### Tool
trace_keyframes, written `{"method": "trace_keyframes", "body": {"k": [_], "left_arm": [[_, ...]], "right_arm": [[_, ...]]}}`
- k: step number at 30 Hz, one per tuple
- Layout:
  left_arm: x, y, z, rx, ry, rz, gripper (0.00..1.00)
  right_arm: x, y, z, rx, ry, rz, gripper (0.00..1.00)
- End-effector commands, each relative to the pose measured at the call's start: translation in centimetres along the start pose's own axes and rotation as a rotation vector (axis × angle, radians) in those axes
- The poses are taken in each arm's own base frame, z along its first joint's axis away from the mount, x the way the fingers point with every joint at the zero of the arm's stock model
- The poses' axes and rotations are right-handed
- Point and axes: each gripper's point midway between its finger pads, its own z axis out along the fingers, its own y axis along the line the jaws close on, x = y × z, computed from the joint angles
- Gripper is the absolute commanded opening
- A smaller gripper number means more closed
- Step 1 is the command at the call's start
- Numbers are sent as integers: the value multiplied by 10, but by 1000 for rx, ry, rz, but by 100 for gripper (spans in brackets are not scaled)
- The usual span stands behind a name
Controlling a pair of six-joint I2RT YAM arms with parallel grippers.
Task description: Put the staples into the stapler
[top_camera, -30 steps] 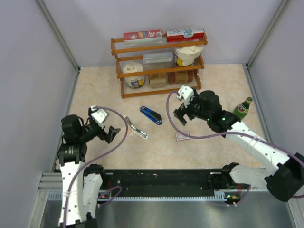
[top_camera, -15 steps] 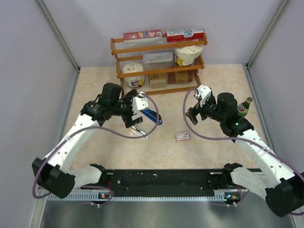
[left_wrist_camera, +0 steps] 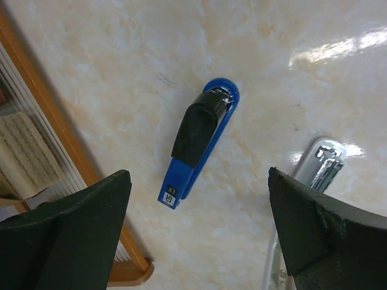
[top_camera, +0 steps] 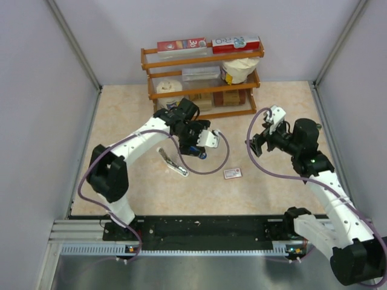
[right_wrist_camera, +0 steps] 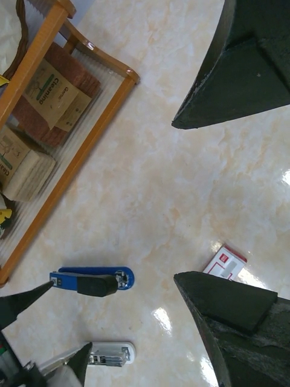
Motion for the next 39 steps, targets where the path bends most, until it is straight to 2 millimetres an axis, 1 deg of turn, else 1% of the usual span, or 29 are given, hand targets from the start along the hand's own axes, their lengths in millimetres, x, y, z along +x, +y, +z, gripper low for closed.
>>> {"method": "trace_keyframes", "body": {"k": [1,4,9,11,13,20,25,27,28,29,32,35,39], "left_arm": [[8,23,12,10,65,83,98],[14,29,25,23,82,87,97],[24,26,47,63,101,86,94],[29,22,56,82,119,81,92],[30,19,62,97,117,72,89],[32,7,78,135,119,45,74],[30,7,82,123,109,26,61],[28,8,81,115,105,21,51],[28,10,81,109,104,20,47],[27,9,80,108,104,19,47],[27,9,80,108,102,14,31],[27,7,79,112,101,15,30],[26,10,77,99,101,5,23]], "right_arm": [[-7,-12,2,56,-18,28,99],[-12,-18,-2,93,-28,29,99],[-20,-15,-8,91,-61,3,99],[-19,-15,-8,96,-60,-1,99],[-18,-16,-9,99,-60,-8,99],[-17,-19,-8,113,-60,-17,99],[-16,-19,-8,116,-59,-20,99],[-15,-19,-7,112,-56,-17,99],[-15,-18,-7,109,-58,-17,99],[-15,-18,-7,107,-57,-17,99],[-15,-18,-7,107,-57,-17,99],[-15,-18,-7,109,-58,-17,99],[-14,-17,-6,106,-58,-17,99]]}}
